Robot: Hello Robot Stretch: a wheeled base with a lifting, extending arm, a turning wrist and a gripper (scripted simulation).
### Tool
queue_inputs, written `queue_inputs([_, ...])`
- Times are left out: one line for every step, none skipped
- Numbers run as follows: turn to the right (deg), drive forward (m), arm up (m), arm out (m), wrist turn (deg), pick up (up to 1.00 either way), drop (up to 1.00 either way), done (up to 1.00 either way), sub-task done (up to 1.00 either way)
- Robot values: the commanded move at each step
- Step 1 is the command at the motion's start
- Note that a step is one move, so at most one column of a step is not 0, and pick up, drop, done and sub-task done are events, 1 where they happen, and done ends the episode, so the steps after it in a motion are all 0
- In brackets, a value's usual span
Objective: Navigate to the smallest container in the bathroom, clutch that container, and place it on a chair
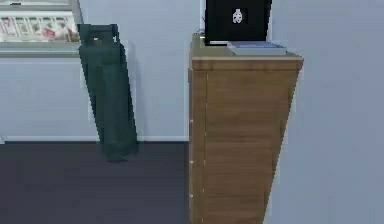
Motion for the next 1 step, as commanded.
queue_inputs([-45.0,0.0,0.0,0.0,0.0,0.0,0.0,0.0,0.0])
